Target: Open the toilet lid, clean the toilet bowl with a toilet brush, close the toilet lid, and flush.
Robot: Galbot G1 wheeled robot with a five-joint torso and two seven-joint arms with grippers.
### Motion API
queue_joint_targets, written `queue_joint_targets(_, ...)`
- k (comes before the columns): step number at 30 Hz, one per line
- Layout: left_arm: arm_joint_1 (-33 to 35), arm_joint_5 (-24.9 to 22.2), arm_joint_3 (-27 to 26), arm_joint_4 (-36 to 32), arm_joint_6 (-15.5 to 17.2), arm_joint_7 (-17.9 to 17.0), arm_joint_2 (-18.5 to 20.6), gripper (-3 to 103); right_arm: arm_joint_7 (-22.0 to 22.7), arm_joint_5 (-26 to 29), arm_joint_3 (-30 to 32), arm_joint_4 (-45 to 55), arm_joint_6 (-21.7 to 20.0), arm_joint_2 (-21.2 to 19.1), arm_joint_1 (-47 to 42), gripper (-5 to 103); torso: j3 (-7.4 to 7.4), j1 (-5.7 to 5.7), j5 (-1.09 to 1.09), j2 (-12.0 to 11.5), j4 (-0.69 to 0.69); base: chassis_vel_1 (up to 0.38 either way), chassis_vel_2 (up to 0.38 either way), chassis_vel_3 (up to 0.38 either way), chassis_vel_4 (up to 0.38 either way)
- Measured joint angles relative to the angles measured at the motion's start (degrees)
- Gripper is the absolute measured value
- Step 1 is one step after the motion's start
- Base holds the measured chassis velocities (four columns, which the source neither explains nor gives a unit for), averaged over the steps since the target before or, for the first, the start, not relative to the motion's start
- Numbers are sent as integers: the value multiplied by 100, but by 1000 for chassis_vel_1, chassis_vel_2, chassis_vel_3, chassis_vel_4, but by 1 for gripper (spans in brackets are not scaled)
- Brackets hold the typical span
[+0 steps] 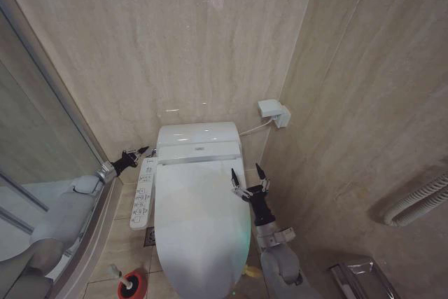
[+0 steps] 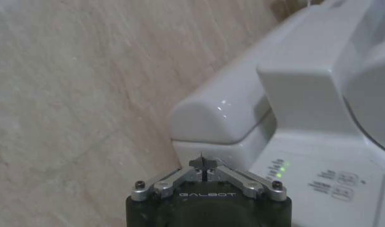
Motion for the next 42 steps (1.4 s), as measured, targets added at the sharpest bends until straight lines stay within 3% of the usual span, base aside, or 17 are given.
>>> queue_joint_targets(8,-73,124,277,38,2,-55,-14,0,-1,6,16,7,21,2,-25,100,-1,-1,3,1,3,0,0,0,0)
queue_joint_targets(13,-153,323,327,104,33,-179,31,0,-6,8,19,7,39,6,-48,100,0,0,0,1,-5,0,0,0,0)
queue_joint_targets(18,-176,437,316,112,51,-238,68,0,-11,8,19,-3,45,21,-51,100,1,0,-1,1,0,0,0,0,0)
queue_joint_targets(33,-425,456,684,353,29,-57,103,0,-37,-11,41,-20,70,107,-105,100,0,0,1,1,0,0,0,0,0)
queue_joint_targets(42,-535,525,814,504,19,-121,75,0,-52,-14,91,40,99,89,-179,100,-1,0,2,1,0,0,0,0,0)
